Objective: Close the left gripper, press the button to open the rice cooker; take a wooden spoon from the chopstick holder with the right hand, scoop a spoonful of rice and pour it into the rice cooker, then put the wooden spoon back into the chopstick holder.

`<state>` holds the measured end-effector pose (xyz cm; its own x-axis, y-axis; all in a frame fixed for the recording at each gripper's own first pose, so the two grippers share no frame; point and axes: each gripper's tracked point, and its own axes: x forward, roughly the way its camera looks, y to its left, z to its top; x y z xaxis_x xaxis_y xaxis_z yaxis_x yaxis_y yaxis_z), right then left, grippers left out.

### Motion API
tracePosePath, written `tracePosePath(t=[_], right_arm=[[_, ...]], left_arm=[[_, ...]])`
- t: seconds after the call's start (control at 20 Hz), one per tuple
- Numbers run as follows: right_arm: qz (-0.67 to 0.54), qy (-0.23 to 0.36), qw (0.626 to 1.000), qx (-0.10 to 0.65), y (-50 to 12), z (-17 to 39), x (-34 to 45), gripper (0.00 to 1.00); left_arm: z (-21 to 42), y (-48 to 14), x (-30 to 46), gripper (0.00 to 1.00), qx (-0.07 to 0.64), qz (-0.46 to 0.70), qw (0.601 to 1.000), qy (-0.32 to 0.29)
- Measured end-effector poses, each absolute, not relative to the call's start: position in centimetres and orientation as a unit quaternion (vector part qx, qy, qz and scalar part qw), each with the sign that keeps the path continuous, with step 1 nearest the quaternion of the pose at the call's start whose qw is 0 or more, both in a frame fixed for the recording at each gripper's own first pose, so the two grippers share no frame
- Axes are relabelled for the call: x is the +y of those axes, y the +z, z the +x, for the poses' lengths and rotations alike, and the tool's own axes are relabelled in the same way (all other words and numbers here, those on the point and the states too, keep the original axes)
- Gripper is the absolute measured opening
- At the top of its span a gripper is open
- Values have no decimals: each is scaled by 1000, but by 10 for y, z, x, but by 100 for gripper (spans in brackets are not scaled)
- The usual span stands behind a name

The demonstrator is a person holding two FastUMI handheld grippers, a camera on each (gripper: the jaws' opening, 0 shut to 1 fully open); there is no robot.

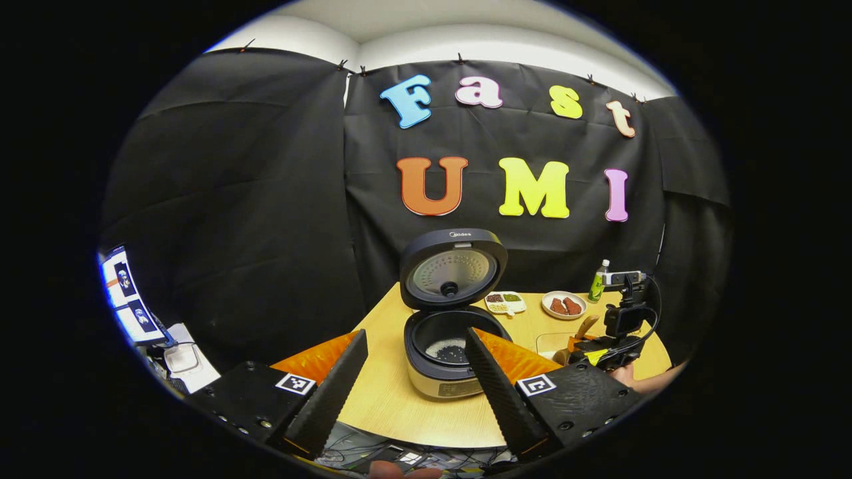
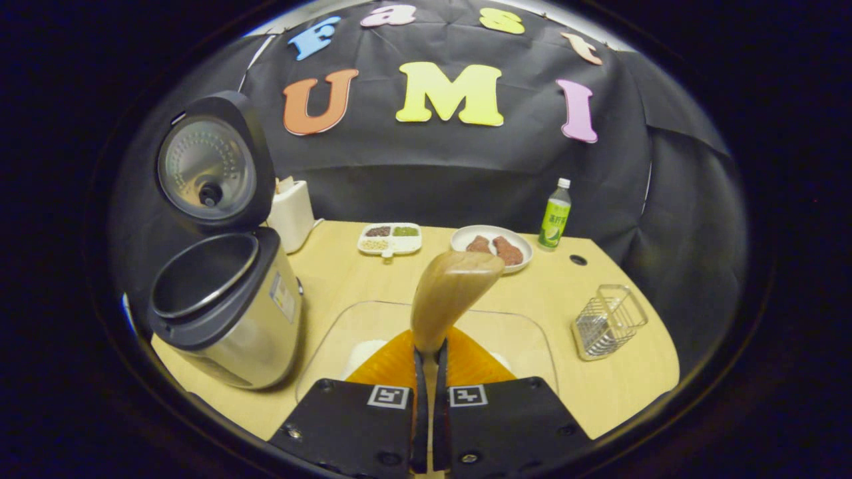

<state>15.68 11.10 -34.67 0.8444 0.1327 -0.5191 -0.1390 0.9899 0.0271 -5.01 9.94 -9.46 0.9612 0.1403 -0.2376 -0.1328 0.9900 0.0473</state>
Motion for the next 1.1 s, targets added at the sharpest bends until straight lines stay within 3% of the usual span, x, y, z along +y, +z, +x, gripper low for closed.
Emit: tracePosePath(t=[0.45,1.1], right_arm=[[203,93,920,320,-338,150,131,9],[409,62,859,300,-313,154,47,8]], left_arm=[[-57,-92,95,95,123,7,989,77],[-46,-91,59,95,132,14,989,63]])
